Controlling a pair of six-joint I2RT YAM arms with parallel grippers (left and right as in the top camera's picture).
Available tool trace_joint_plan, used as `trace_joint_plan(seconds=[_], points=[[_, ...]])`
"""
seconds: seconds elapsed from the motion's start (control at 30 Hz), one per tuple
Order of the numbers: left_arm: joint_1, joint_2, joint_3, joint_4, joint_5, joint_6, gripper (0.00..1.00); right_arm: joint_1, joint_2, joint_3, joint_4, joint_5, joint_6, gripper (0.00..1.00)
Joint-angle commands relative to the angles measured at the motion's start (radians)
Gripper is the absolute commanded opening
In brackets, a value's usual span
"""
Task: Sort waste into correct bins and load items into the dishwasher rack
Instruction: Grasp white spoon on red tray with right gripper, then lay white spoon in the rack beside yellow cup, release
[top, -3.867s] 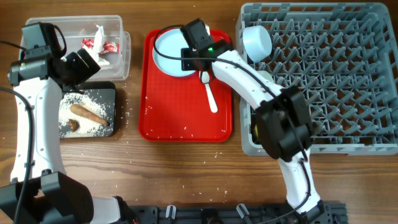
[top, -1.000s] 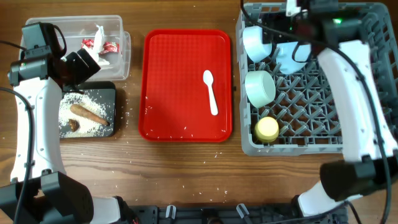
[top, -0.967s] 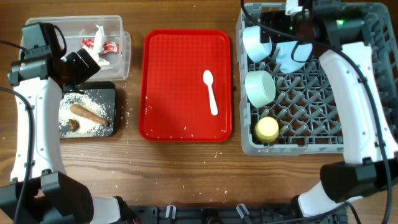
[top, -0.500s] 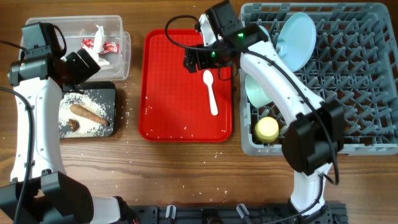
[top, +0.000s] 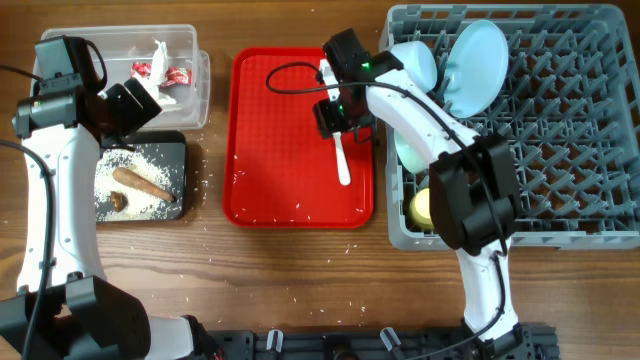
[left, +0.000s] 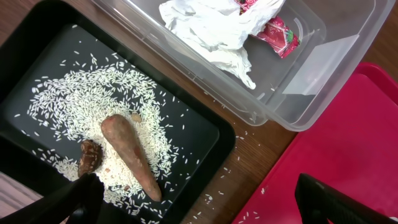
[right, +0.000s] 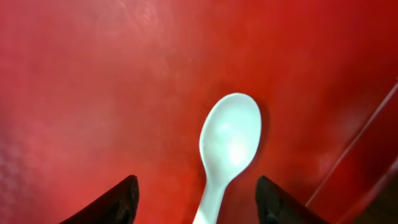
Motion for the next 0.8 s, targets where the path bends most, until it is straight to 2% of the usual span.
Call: trace_joint_plan(seconds=[0.0, 0.13, 0.27, 0.3, 0.37, 0.4, 0.53, 0.6, 0.7, 0.77], points=[[0.004, 0.006, 0.012, 0.000, -0.006, -0.002, 1.00, 0.001, 0.024, -0.003, -0.007, 0.021, -0.012, 0.54], [0.004, 0.006, 0.012, 0.000, -0.006, -0.002, 1.00, 0.001, 0.051, -0.019, -0.008, 0.021, -0.012, 0.45], [0.004, 0.006, 0.012, 0.000, -0.006, -0.003, 1.00, 0.001, 0.051, -0.095, 0.020, 0.021, -0.012, 0.43], [0.004, 0.006, 0.012, 0.000, -0.006, -0.002, 1.00, 0.001, 0.051, -0.116, 0.038, 0.021, -0.011, 0.40], [0.004, 0.006, 0.012, 0.000, -0.006, -0.002, 1.00, 0.001, 0.051, -0.134, 0.072, 0.020, -0.002, 0.07], [0.004, 0.006, 0.012, 0.000, -0.006, -0.003, 1.00, 0.001, 0.051, -0.134, 0.073, 0.020, -0.002, 0.04], [0.004, 0.006, 0.012, 0.000, -0.006, -0.003, 1.00, 0.001, 0.048, -0.129, 0.058, 0.020, -0.006, 0.04], [0.004, 0.006, 0.012, 0.000, -0.006, -0.002, 1.00, 0.001, 0.016, -0.078, -0.002, 0.017, -0.006, 0.04], [0.004, 0.006, 0.012, 0.000, -0.006, -0.002, 1.00, 0.001, -0.126, 0.033, -0.082, 0.021, 0.004, 0.04], [0.004, 0.006, 0.012, 0.000, -0.006, -0.002, 1.00, -0.021, -0.276, 0.095, -0.195, 0.098, 0.090, 0.04]])
